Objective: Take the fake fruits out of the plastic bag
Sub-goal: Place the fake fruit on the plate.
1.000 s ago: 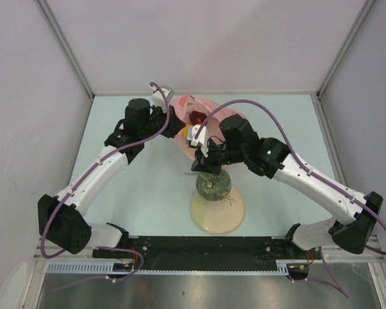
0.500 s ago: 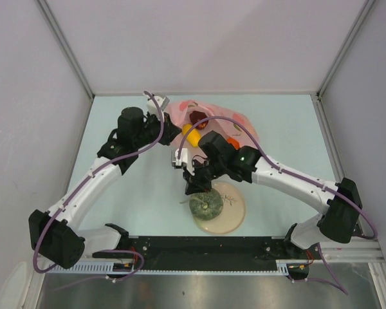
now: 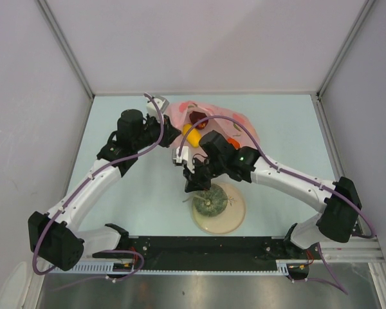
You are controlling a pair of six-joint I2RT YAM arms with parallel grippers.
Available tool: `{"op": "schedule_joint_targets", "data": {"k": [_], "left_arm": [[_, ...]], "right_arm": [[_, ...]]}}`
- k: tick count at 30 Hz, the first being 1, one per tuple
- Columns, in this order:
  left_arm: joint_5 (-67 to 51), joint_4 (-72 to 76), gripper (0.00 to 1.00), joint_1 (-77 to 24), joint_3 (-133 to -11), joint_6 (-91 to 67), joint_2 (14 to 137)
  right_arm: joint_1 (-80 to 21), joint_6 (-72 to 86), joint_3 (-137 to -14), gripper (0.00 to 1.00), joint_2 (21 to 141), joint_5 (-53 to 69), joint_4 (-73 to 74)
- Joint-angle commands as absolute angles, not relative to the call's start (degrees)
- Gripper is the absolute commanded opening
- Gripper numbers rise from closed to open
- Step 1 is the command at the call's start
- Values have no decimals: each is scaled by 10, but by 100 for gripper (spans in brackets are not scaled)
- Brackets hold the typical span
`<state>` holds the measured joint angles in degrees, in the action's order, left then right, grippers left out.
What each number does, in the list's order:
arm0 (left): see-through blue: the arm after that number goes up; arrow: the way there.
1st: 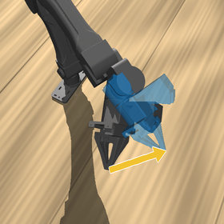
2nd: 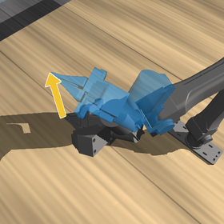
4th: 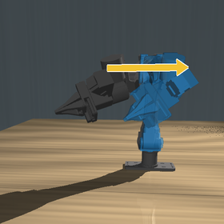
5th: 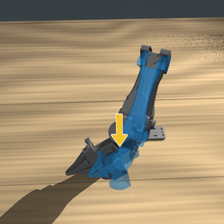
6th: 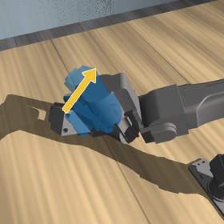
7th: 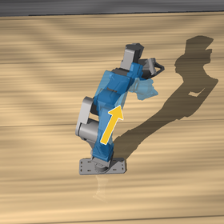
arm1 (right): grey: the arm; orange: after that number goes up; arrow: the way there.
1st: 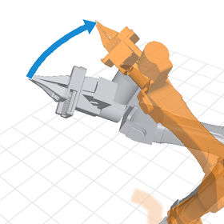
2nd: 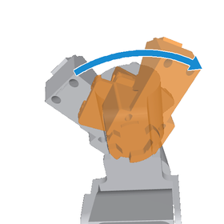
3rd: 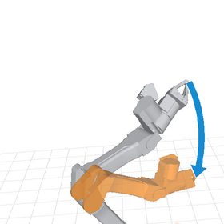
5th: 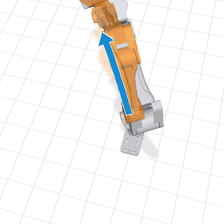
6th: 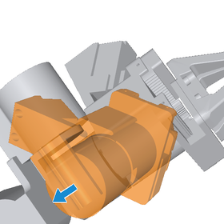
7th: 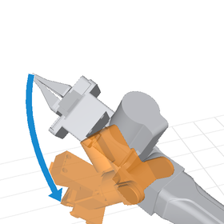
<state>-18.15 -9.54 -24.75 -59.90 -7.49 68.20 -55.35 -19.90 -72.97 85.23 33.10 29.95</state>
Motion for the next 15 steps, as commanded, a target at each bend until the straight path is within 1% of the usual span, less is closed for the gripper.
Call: {"op": "schedule_joint_targets", "data": {"k": [1, 3, 10, 15], "left_arm": [[-181, -80, 21, -243, -604, -65, 677], [-181, -79, 21, -243, -603, -66, 677], [-199, -103, 21, -244, -613, -69, 682], [-200, -107, 21, -243, -623, -72, 697]], "right_arm": [[-548, -135, -737, 0, 843, 351, 263], [-541, -122, -737, 0, 844, 352, 265], [-512, -71, -737, 0, 869, 518, 248], [-513, -46, -737, 0, 898, 555, 213]]}}
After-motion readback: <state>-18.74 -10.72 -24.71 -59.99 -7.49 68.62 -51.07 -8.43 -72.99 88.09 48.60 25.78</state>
